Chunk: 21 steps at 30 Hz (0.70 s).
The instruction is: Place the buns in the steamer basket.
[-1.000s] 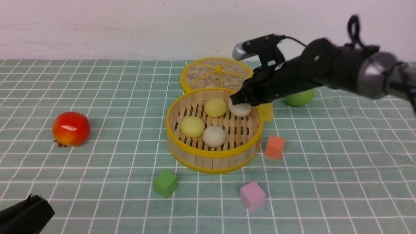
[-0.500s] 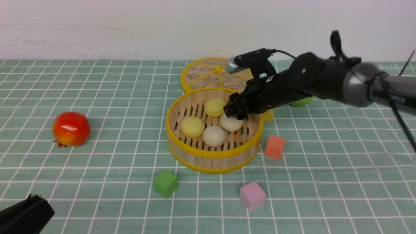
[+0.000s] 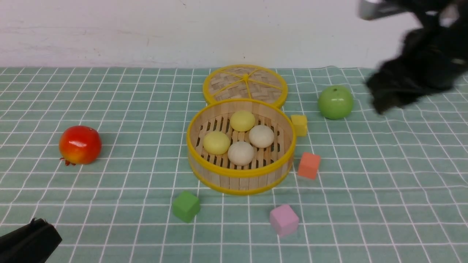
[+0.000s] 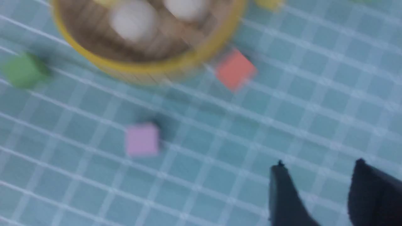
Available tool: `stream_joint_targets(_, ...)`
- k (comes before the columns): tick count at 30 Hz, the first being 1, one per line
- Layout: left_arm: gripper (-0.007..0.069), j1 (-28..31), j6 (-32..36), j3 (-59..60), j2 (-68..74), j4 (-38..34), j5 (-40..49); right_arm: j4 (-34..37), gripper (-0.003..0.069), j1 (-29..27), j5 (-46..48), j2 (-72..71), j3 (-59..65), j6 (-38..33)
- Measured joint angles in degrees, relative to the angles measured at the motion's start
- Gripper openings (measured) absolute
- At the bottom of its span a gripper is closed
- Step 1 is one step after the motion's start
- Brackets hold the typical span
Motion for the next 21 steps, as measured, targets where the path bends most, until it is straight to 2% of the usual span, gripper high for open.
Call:
stream_joint_targets(5, 0.0092, 0.0, 0.0, 0.0, 0.0, 0.0, 0.0, -2.6, 0.0093, -0.1, 1.7, -9.1, 5.0, 1.6)
stream_joint_targets(8, 0.0092, 0.0, 0.0, 0.0, 0.0, 0.0, 0.0, -2.6, 0.0037, -0.1, 2.0, -14.1, 5.9, 1.8)
stream_joint_targets(12, 0.0094, 0.0, 0.0, 0.0, 0.0, 0.0, 0.0, -2.6, 0.001, -0.1, 2.2, -18.1, 5.9, 1.8)
stream_joint_targets(19, 0.0101, 0.0, 0.0, 0.0, 0.0, 0.0, 0.0, -2.6, 0.001, -0.1, 2.3, -21.5, 6.5, 1.8)
stream_joint_targets(21, 0.0103, 0.0, 0.0, 0.0, 0.0, 0.0, 0.0, -2.7, 0.001, -0.6, 1.7, -23.9, 9.9, 1.2)
